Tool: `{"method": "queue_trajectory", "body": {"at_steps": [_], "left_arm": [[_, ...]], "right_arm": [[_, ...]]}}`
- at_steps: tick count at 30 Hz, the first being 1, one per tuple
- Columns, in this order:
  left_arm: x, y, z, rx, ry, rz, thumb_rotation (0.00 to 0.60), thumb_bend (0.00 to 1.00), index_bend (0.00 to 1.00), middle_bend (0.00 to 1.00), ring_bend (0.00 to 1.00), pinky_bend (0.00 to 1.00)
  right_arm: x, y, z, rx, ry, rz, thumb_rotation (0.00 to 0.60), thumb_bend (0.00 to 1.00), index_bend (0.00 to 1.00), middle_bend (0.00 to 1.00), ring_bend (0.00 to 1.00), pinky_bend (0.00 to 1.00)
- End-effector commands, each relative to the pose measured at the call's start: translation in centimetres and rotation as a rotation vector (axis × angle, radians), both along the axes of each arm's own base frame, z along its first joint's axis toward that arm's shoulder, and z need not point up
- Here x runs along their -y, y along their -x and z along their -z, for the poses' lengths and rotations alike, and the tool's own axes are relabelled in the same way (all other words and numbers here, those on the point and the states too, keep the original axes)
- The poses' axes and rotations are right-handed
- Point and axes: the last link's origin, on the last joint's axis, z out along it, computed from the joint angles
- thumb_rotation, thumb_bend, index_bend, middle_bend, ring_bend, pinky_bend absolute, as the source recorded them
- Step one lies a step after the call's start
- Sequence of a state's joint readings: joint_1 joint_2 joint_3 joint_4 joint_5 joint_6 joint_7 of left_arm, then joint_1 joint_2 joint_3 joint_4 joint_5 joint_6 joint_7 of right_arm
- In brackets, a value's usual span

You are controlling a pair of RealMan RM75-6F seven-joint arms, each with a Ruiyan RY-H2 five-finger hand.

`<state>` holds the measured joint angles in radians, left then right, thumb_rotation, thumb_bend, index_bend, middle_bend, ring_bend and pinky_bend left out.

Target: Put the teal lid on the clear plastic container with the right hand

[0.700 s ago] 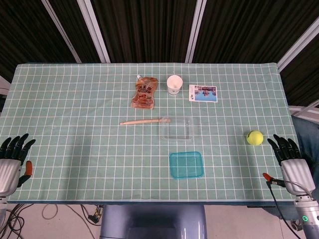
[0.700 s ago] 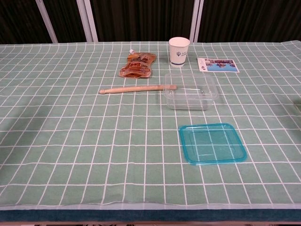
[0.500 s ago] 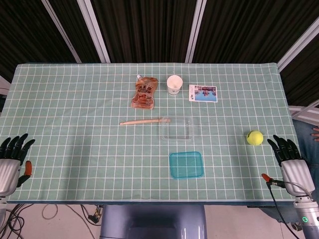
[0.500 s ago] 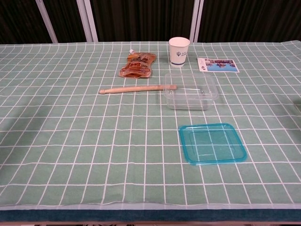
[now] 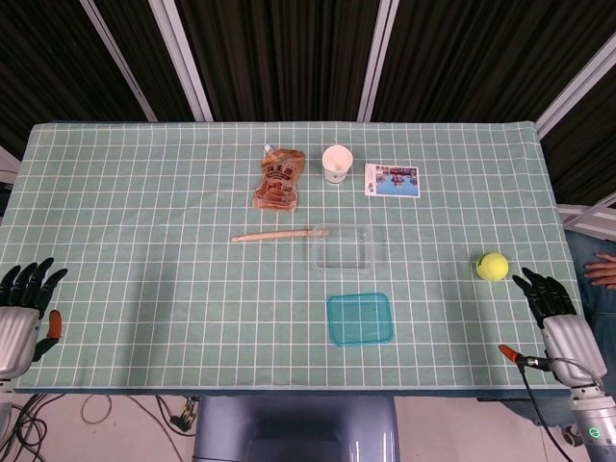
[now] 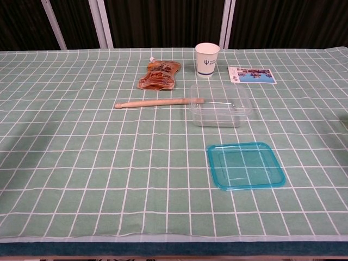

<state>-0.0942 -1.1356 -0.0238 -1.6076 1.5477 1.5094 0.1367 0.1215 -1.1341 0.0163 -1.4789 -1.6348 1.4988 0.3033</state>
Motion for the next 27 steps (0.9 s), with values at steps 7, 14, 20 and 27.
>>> {"method": "queue_trajectory", "body": {"at_steps": [7, 14, 20, 27], "left_arm": [[-0.1, -0.1, 0.0, 0.009, 0.003, -0.006, 0.6, 0.66, 0.11, 0.0, 0.0, 0.0], [-0.1, 0.0, 0.1, 0.013, 0.004, -0.013, 0.6, 0.66, 0.11, 0.0, 0.0, 0.0], [-0.1, 0.1, 0.0, 0.025, -0.001, -0.035, 0.6, 0.66, 0.11, 0.0, 0.0, 0.0], [-0.2, 0.2, -0.1, 0.031, -0.005, -0.043, 0.6, 0.66, 0.11, 0.0, 0.0, 0.0]], "right_arm": [[0.5, -3.0, -1.7, -0.071, -0.23, -0.127, 0.6, 0.13, 0.0, 0.01, 0.0, 0.0], [1.8, -7.7, -0.8, -0.079, -0.329, -0.146, 0.6, 0.13, 0.0, 0.02, 0.0, 0.0], [2.6, -10.9, 2.6, -0.124, -0.426, -0.124, 0.6, 0.13, 0.0, 0.02, 0.0, 0.0], [4.0, -13.9, 7.1, -0.17, -0.445, -0.121, 0.6, 0.13, 0.0, 0.02, 0.0, 0.0]]}}
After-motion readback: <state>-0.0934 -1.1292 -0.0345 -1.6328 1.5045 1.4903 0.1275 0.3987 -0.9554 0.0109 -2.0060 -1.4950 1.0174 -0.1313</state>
